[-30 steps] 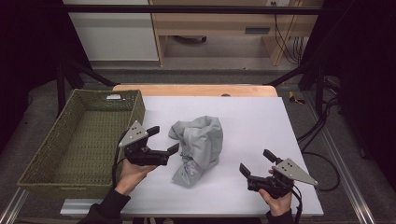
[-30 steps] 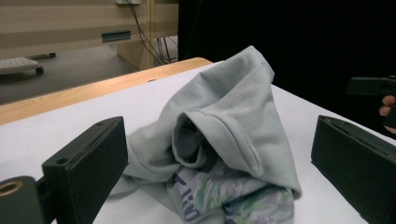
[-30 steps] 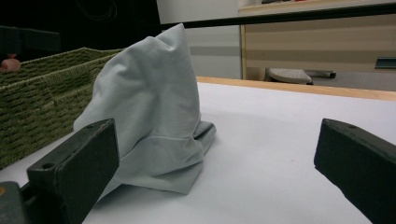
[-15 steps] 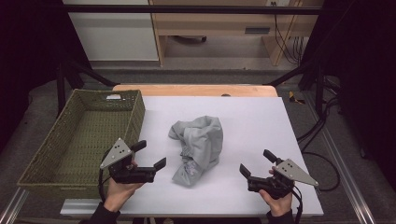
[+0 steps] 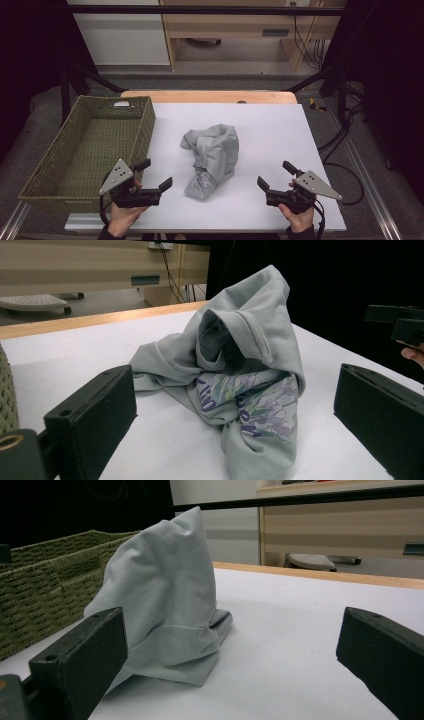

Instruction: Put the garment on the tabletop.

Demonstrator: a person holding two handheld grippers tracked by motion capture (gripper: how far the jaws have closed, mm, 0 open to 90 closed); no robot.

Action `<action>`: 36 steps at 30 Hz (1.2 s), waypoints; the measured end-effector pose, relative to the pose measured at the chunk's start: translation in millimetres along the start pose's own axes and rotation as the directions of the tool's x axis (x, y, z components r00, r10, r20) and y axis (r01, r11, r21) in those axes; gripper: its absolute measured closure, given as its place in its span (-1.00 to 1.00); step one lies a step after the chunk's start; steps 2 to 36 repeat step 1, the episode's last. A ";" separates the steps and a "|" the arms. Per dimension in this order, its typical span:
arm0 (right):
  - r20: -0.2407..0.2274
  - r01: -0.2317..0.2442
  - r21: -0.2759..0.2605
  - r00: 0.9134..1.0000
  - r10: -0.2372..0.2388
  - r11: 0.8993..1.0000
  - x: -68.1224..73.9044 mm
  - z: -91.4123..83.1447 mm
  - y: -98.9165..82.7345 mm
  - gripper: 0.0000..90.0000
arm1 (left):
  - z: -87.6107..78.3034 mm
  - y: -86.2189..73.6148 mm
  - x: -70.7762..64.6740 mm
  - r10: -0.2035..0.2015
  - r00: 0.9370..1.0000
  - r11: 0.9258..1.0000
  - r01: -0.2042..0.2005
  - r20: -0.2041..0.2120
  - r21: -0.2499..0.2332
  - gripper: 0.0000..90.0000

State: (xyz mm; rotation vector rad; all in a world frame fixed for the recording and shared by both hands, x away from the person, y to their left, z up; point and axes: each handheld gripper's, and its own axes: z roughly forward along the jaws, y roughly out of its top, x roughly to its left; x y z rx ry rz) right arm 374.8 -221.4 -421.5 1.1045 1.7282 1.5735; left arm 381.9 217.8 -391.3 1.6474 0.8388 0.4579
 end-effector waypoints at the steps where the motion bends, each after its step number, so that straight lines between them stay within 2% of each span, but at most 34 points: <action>1: -0.002 0.001 -0.001 1.000 -0.001 1.000 0.2 -0.1 0.0 -0.99 | -0.6 -0.5 0.7 -0.003 1.000 1.000 0.003 -0.001 -0.002 -0.93; 36: -0.002 0.001 -0.001 1.000 -0.001 1.000 0.2 -0.1 0.0 -0.99 | -0.6 -0.5 0.7 -0.003 1.000 1.000 0.003 -0.001 -0.002 -0.93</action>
